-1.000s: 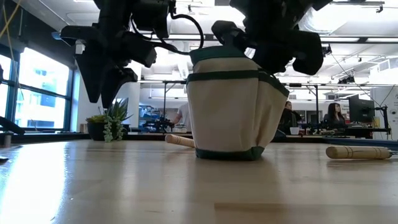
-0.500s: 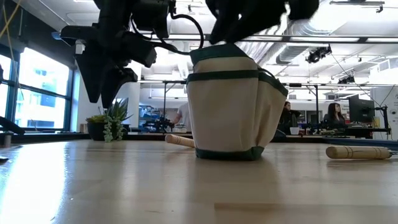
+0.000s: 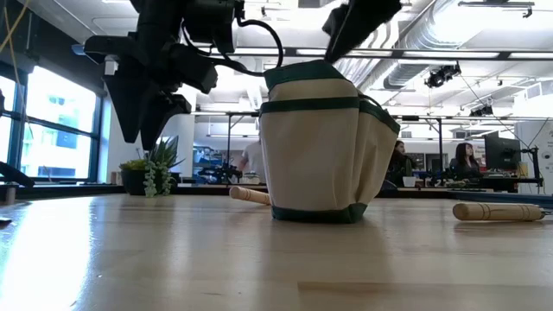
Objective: Pick & Place Garden tools in Gardening bag
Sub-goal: Put the green spray bottle into the light brown gardening bag
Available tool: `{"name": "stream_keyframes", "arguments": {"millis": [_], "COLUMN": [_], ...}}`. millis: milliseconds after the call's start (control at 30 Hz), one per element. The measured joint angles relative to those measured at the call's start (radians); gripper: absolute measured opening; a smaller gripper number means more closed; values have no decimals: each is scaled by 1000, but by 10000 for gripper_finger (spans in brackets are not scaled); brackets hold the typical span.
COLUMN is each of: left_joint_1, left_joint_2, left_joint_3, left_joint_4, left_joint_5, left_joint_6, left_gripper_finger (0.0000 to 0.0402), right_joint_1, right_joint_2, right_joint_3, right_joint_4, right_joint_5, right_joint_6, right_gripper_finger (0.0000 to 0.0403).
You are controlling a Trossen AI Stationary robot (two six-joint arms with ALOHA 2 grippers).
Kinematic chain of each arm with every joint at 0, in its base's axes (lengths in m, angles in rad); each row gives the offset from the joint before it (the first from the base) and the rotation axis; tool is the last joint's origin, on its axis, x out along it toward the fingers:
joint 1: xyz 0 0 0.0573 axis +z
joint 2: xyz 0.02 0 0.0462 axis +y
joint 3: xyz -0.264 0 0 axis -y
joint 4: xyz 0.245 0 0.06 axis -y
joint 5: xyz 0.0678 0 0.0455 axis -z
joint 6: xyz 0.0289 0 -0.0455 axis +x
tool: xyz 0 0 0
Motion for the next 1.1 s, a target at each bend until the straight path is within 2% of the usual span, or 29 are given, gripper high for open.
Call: {"name": "stream_keyframes", "arguments": {"millis": [233,367,567,700,833,933,1100], "left_joint_1": [0,0,0,0,0,0,0], "left_joint_2": [0,0,0,0,0,0,0], "left_joint_3": [0,0,0,0,0,0,0], "left_joint_4": [6,6,10,23,27,24,19], "left_joint_5": [0,0,0,0,0,0,2], "left_joint_6": [0,0,6,8,8,3,-18], "left_gripper_finger": [196,196,196,196,196,196,196], "right_joint_1": [-43,-36,-6,21,48,51,50], "right_joint_2": [9,8,10,26,91,151,188], "right_joint_3": [0,-1,-1,-1,-2,-2,-3], "right_joint_4": [-13,-44,-47,-45,-43,-55,-88], "right_joint_5": [11,46,112,150,210,214,223], "right_joint_6": [226,272,239,142,51,3,8], "right_gripper_finger": [172,172,172,172,172,172,172]}}
